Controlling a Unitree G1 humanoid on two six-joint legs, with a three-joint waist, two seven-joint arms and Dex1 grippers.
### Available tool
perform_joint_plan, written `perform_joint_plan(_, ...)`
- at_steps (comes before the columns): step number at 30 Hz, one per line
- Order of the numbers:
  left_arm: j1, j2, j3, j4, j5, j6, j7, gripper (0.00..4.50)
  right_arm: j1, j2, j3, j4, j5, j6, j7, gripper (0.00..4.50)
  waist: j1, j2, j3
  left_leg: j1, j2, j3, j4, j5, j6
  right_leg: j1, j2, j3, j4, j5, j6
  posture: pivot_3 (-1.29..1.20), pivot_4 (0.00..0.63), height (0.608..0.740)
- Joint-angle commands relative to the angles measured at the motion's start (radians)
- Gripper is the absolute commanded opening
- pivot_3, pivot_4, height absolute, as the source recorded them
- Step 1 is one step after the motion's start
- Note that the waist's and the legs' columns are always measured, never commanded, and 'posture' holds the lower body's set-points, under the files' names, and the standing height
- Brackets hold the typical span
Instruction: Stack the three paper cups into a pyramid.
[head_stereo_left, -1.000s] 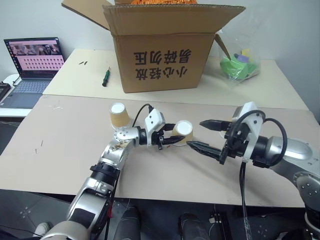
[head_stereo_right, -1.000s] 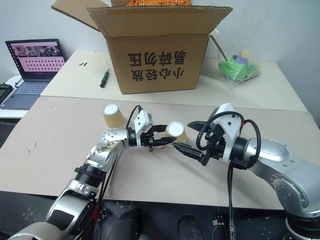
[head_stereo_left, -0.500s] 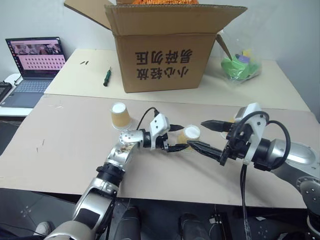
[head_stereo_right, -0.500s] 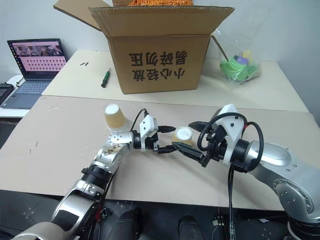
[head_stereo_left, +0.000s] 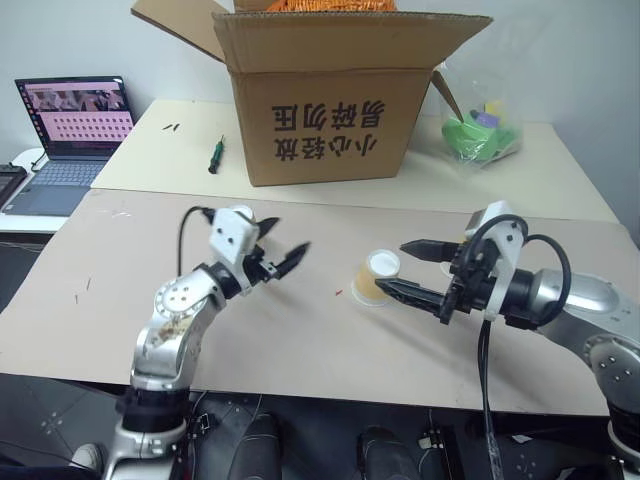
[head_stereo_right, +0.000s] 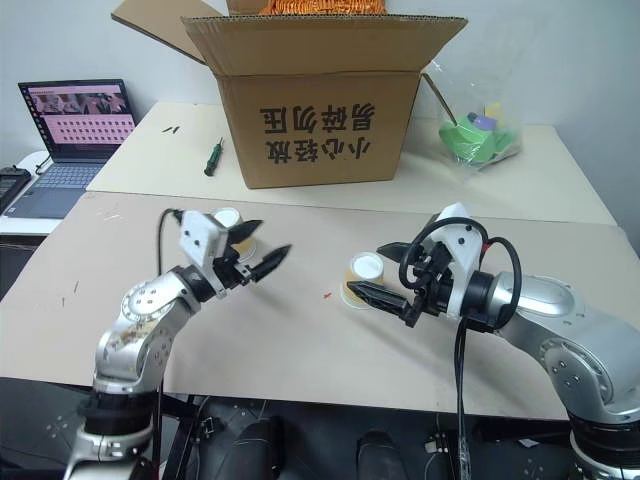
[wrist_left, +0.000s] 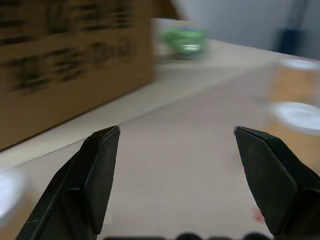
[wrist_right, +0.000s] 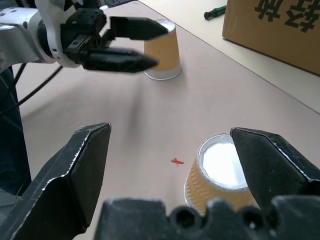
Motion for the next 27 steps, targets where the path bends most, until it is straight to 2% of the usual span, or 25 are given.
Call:
perform_joint_plan(1, 0.054, -0.065, -0.016, -0.085, 0.045, 0.015, 0.145, 3.89, -0.037, -0.001, 0.007, 0.004, -0.015, -0.029, 0.027, 4.5, 0.002, 0.0, 0.0, 0.0, 0.0, 0.0, 0.0, 0.0, 0.0, -0.001, 0.0, 0.0, 0.001, 0.0, 0.0, 0.0, 0.15, 0.705)
perform_joint_plan(4, 0.07, -0.113, -0.005, -0.056, 0.047, 0.02, 0.209, 3.89, -0.049, -0.001, 0.019, 0.014, -0.026, -0.03, 0.043, 4.5, 0.006, 0.0, 0.0, 0.0, 0.0, 0.0, 0.0, 0.0, 0.0, -0.001, 0.0, 0.0, 0.001, 0.0, 0.0, 0.0, 0.15, 0.705)
perform_joint_plan(8, 0.041, -0.128, 0.018, 0.027, 0.05, -0.015, 0.248, 3.89, -0.061, 0.004, 0.023, 0.025, -0.038, -0.03, 0.056, 4.5, 0.006, 0.0, 0.0, 0.0, 0.0, 0.0, 0.001, 0.0, 0.0, -0.001, 0.0, 0.0, 0.001, 0.0, 0.0, 0.0, 0.15, 0.705)
perform_joint_plan(11, -0.003, -0.122, 0.026, 0.093, 0.044, -0.057, 0.241, 4.49, -0.064, 0.007, 0.03, 0.03, -0.055, -0.034, 0.059, 4.5, 0.006, 0.0, 0.0, 0.0, 0.0, 0.0, 0.001, 0.0, 0.0, -0.001, 0.001, 0.0, 0.001, 0.0, 0.0, 0.0, 0.15, 0.705)
perform_joint_plan(22, -0.128, -0.07, 0.05, 0.193, 0.064, -0.077, 0.27, 4.49, -0.056, 0.021, 0.023, 0.035, -0.078, -0.036, 0.064, 4.5, 0.008, 0.0, 0.0, 0.0, 0.0, 0.0, 0.0, 0.0, 0.0, -0.001, 0.0, 0.0, 0.001, 0.0, 0.0, 0.0, 0.15, 0.705)
perform_joint_plan(27, -0.134, -0.081, 0.063, 0.137, 0.056, -0.035, 0.315, 4.49, -0.049, 0.027, 0.018, 0.03, -0.082, -0.036, 0.068, 4.5, 0.007, 0.0, 0.0, 0.0, 0.0, 0.0, 0.0, 0.0, 0.0, -0.001, 0.0, 0.0, 0.001, 0.0, 0.0, 0.0, 0.15, 0.705)
